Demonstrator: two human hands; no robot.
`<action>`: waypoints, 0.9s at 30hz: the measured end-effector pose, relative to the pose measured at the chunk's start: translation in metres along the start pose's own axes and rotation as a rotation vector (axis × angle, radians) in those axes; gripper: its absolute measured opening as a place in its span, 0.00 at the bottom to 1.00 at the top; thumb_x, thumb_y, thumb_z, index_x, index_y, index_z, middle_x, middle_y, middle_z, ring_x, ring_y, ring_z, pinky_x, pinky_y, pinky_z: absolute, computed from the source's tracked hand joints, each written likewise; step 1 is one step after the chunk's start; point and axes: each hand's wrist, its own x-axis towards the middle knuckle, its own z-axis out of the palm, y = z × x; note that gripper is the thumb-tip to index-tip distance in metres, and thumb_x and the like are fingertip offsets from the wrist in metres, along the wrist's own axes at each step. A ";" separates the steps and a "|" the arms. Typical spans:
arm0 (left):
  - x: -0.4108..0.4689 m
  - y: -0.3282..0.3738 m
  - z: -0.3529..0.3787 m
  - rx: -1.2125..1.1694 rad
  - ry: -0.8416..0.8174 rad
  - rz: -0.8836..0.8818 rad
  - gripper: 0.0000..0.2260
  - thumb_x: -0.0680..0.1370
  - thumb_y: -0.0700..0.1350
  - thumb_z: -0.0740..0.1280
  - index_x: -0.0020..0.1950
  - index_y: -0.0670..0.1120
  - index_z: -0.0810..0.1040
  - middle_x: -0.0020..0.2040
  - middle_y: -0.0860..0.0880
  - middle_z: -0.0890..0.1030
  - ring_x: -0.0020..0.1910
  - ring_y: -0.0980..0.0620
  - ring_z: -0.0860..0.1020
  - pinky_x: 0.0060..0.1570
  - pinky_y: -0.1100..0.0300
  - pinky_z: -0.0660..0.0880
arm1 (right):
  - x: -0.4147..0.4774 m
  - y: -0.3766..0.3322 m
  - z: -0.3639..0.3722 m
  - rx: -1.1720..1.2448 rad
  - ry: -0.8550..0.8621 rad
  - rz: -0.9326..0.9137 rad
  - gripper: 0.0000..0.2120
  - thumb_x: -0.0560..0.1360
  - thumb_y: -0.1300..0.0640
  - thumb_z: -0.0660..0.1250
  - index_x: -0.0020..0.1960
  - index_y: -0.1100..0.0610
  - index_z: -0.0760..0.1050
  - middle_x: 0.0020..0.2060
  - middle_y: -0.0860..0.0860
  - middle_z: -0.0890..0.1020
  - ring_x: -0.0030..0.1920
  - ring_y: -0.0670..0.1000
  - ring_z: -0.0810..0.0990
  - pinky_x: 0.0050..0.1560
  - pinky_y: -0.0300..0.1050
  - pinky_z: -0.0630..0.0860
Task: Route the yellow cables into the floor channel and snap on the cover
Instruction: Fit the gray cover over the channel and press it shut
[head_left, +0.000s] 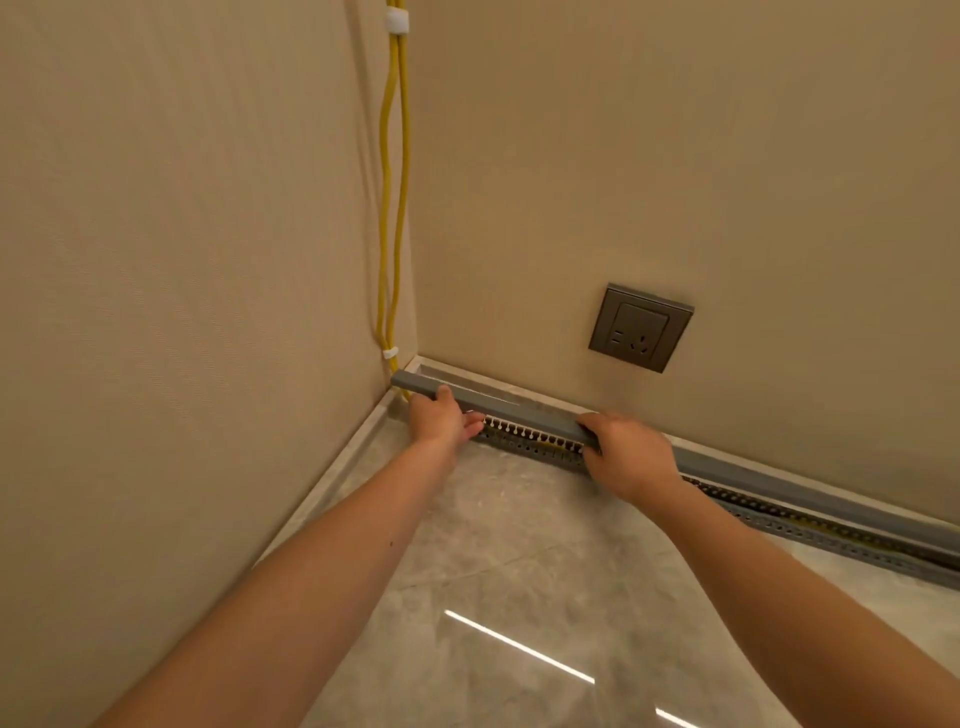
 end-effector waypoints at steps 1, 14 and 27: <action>0.000 0.000 -0.001 0.008 -0.008 -0.008 0.16 0.84 0.43 0.54 0.69 0.37 0.63 0.48 0.41 0.76 0.33 0.50 0.79 0.25 0.63 0.78 | 0.002 -0.003 0.000 0.004 0.002 -0.006 0.13 0.74 0.55 0.61 0.58 0.49 0.76 0.51 0.51 0.81 0.50 0.56 0.78 0.40 0.46 0.72; -0.002 -0.014 -0.002 0.056 -0.185 -0.012 0.15 0.84 0.45 0.55 0.65 0.36 0.68 0.55 0.35 0.80 0.48 0.43 0.82 0.42 0.56 0.80 | 0.037 -0.057 0.003 -0.010 0.010 -0.319 0.23 0.82 0.50 0.55 0.76 0.48 0.59 0.60 0.52 0.76 0.59 0.56 0.75 0.46 0.47 0.73; 0.046 -0.023 -0.040 0.321 0.107 0.140 0.12 0.81 0.38 0.58 0.64 0.42 0.66 0.43 0.42 0.77 0.24 0.51 0.74 0.20 0.64 0.70 | 0.071 -0.067 0.027 0.021 -0.109 -0.242 0.21 0.81 0.54 0.56 0.73 0.47 0.62 0.60 0.54 0.76 0.59 0.59 0.74 0.52 0.53 0.76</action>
